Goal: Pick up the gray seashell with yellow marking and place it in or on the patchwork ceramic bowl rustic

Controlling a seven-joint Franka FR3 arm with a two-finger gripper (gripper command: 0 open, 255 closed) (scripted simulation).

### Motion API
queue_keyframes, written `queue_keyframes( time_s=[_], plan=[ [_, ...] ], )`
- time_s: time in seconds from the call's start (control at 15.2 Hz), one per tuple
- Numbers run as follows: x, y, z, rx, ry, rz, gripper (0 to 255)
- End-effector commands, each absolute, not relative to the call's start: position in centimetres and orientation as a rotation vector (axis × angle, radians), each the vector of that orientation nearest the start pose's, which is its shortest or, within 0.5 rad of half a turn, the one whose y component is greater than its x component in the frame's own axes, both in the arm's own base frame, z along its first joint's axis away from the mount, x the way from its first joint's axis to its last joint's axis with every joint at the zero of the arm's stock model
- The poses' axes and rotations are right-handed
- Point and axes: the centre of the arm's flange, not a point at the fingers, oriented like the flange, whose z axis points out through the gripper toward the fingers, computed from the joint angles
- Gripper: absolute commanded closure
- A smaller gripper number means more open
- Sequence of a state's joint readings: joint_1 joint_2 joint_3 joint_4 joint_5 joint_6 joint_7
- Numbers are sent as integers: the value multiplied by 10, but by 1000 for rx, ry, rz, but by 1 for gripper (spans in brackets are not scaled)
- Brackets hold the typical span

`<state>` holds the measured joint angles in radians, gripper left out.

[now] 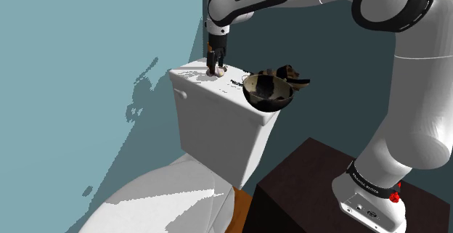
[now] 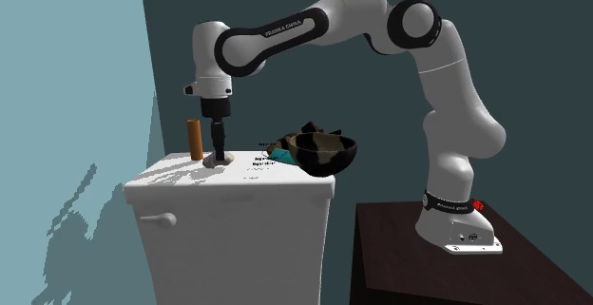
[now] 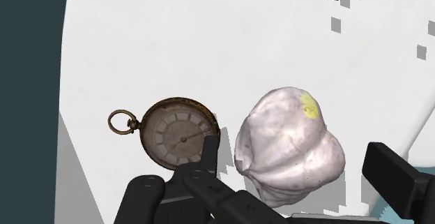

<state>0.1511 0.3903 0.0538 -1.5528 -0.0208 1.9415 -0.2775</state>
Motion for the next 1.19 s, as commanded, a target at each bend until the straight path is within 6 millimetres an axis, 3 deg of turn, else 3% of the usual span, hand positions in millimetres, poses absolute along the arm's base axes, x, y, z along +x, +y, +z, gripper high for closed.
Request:
queue_keyframes(
  time_s=[0.0,0.59,1.12],
  plan=[
    [659,131,424,-3048,-756,2,255],
    [659,131,424,-3048,-756,2,255],
    [659,131,466,-3048,-756,2,255]
  ],
)
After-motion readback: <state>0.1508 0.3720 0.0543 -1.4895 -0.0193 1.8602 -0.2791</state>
